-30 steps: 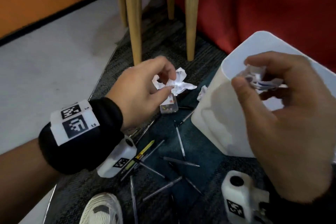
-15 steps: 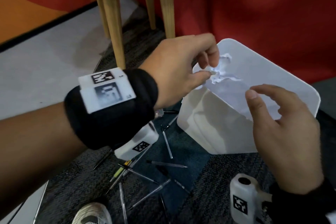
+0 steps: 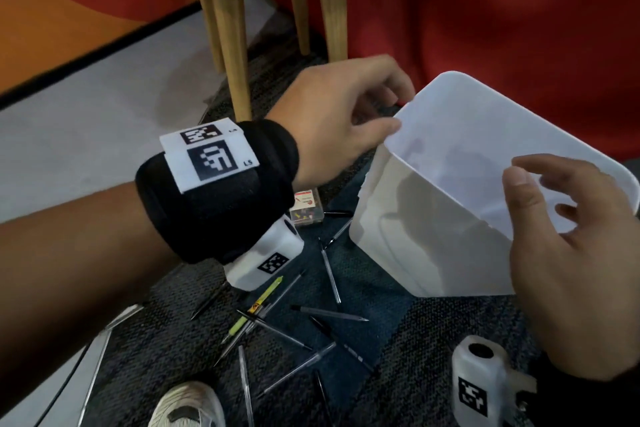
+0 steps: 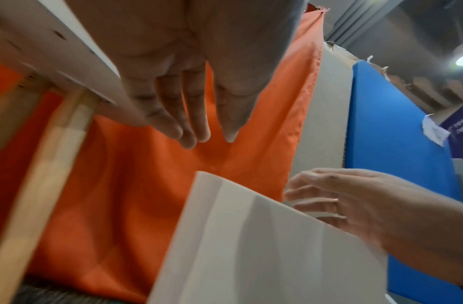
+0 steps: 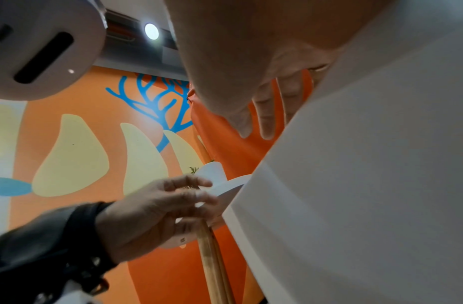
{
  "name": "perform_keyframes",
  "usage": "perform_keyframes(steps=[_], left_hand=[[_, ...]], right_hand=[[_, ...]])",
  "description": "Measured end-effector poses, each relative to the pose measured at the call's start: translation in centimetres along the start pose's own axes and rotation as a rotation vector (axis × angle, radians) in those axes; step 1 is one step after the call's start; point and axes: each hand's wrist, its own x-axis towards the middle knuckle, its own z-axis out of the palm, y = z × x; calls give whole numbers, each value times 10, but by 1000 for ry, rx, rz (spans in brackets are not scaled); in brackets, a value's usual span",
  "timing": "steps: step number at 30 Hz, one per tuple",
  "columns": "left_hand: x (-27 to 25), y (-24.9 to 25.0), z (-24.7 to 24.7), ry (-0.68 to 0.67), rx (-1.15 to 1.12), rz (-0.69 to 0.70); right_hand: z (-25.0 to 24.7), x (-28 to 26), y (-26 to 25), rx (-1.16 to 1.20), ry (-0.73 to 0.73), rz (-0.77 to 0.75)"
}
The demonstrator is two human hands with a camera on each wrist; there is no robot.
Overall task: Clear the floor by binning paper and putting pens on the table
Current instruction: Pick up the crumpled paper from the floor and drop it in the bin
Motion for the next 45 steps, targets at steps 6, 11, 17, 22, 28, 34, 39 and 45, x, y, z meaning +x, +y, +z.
perform_keyframes(steps=[6, 11, 17, 22, 28, 34, 39, 45], left_hand=[[-20, -62, -27, 23, 156, -190], [-55, -130, -24, -107, 299, -396], [-97, -206, 13, -366, 406, -645], [-123, -236, 47, -759, 546, -615], [-160, -268, 65, -811, 644, -552], [-164, -263, 54, -704, 564, -553], [-166, -261, 42, -689, 510, -602], [-167, -264, 43, -726, 506, -644]], right_hand=[[15, -12, -7, 124, -17, -111], [56, -32, -37, 253, -178, -311], [144, -52, -22, 97, -558, -277], [223, -61, -13, -85, -880, -241], [293, -62, -8, -254, -1072, -315], [335, -55, 4, -384, -1195, -410], [346, -55, 14, -465, -1216, -352], [337, -64, 25, -426, -1135, -290]])
